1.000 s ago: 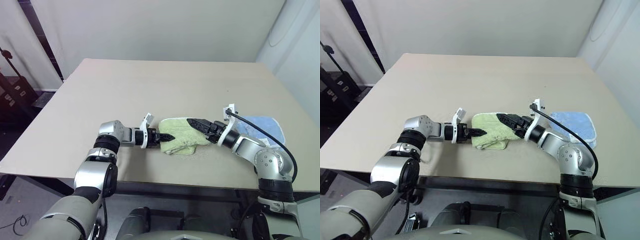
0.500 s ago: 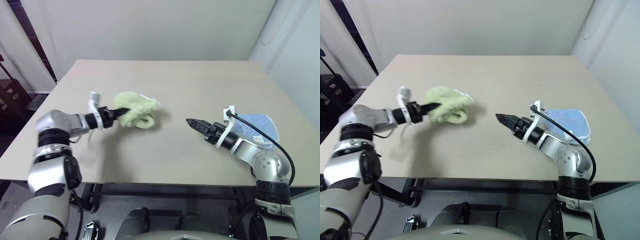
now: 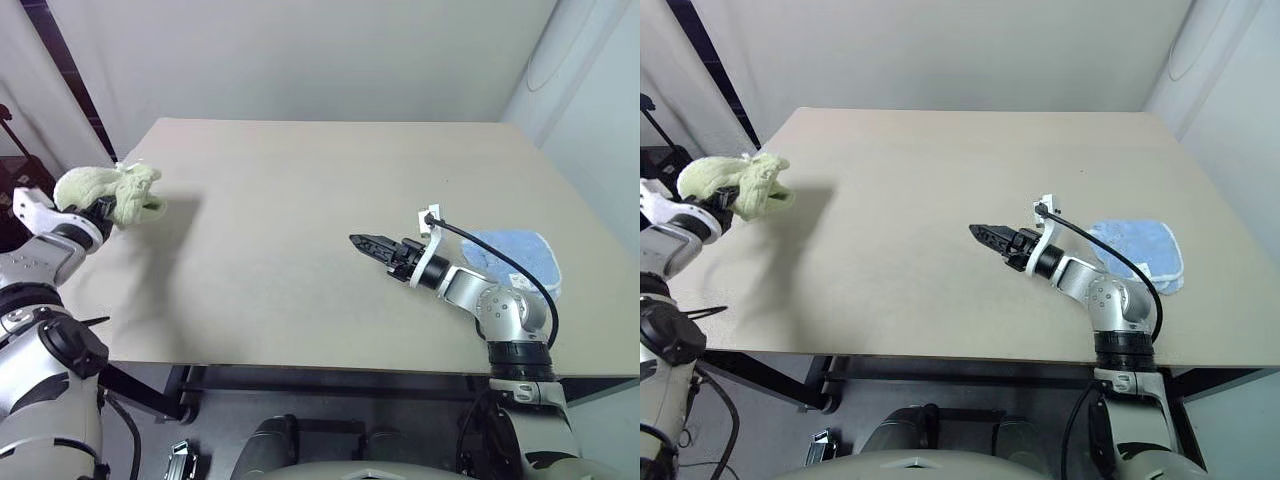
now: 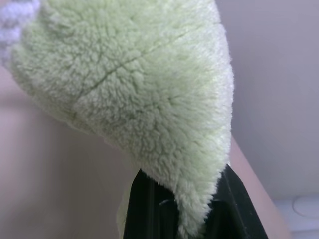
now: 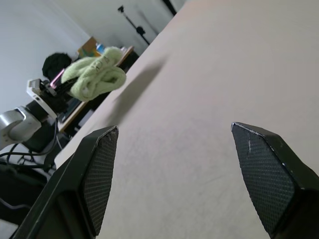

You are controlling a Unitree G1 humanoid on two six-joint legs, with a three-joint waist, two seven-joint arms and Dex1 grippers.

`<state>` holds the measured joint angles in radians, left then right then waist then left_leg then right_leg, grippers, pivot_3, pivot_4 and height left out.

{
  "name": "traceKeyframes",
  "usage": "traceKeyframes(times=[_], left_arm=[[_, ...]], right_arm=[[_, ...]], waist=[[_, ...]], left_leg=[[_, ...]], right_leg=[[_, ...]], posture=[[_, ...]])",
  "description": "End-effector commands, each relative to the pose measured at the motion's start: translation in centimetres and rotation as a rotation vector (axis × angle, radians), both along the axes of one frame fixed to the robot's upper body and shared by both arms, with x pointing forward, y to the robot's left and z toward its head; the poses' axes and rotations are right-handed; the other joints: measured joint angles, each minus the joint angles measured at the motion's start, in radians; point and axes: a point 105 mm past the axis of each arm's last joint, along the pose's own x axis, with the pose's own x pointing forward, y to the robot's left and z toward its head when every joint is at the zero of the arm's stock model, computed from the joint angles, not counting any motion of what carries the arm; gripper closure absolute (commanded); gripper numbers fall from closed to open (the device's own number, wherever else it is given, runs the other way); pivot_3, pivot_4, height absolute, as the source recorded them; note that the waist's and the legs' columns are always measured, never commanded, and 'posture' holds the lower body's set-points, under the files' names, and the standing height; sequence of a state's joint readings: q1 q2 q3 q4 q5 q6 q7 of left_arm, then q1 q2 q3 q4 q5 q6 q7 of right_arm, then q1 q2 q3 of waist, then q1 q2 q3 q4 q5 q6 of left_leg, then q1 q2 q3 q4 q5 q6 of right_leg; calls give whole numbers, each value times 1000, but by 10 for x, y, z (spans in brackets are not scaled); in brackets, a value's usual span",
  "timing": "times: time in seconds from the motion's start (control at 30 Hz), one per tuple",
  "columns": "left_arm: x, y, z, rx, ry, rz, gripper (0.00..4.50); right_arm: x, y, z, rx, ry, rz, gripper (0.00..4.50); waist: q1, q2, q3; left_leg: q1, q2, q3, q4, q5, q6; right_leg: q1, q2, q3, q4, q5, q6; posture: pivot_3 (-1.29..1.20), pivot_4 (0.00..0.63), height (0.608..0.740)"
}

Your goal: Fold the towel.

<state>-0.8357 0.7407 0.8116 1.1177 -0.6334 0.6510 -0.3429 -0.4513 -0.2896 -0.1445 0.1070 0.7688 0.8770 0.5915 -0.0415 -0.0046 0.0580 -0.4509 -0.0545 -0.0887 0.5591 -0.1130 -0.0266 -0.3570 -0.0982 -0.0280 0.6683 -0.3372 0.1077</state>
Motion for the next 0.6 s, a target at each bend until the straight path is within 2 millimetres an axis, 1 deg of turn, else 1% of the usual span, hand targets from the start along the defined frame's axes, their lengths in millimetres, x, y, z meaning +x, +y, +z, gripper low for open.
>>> traceKeyframes(times=[0.03,0.1,0.23,0.3,0.37,0.43,0.5,0.6], left_arm=[[-5,-2,-10,-44,-1,-11,4472],[-13,-4,-26,-57,32,-27,4472],[-28,0,-43,-97,79,-26,4472],[-36,5,-52,-105,115,-6,3727],[-41,7,-56,-120,128,1,3055],[-43,6,-54,-133,111,-8,2374],[-45,5,-52,-146,96,-18,1580],[-51,1,-50,-177,77,-50,506]], right_arm=[[4,4,17,8,-77,23,704],[3,3,16,-7,-86,24,704],[-1,1,13,-28,-92,29,704],[-2,0,10,-35,-90,29,704],[-3,-2,8,-42,-88,25,704],[-4,-3,7,-47,-86,20,704],[-4,-4,6,-51,-85,18,704],[-6,-3,4,-57,-85,20,704]], waist=[[0,0,0],[-3,0,0],[-3,-1,-1],[-4,-1,-1],[-5,-1,-1],[-8,-1,-1],[-10,-1,-1],[-14,-1,-1]], left_leg=[[0,0,0,0,0,0],[0,0,1,0,0,0],[0,0,0,0,0,0],[0,0,0,0,0,0],[0,0,0,0,0,0],[1,0,1,0,0,0],[1,0,1,0,0,0],[1,0,1,-1,0,0]], right_leg=[[0,0,0,0,0,0],[0,0,1,0,0,0],[-1,0,1,1,0,-1],[-1,0,1,1,0,-1],[-1,0,2,1,0,-2],[-1,0,3,1,-1,-3],[-1,0,3,1,-1,-3],[-1,0,4,1,-1,-3]], posture=[[0,0,709],[0,0,709],[0,0,709],[0,0,709],[0,0,709],[0,0,709],[0,0,709],[0,0,709]])
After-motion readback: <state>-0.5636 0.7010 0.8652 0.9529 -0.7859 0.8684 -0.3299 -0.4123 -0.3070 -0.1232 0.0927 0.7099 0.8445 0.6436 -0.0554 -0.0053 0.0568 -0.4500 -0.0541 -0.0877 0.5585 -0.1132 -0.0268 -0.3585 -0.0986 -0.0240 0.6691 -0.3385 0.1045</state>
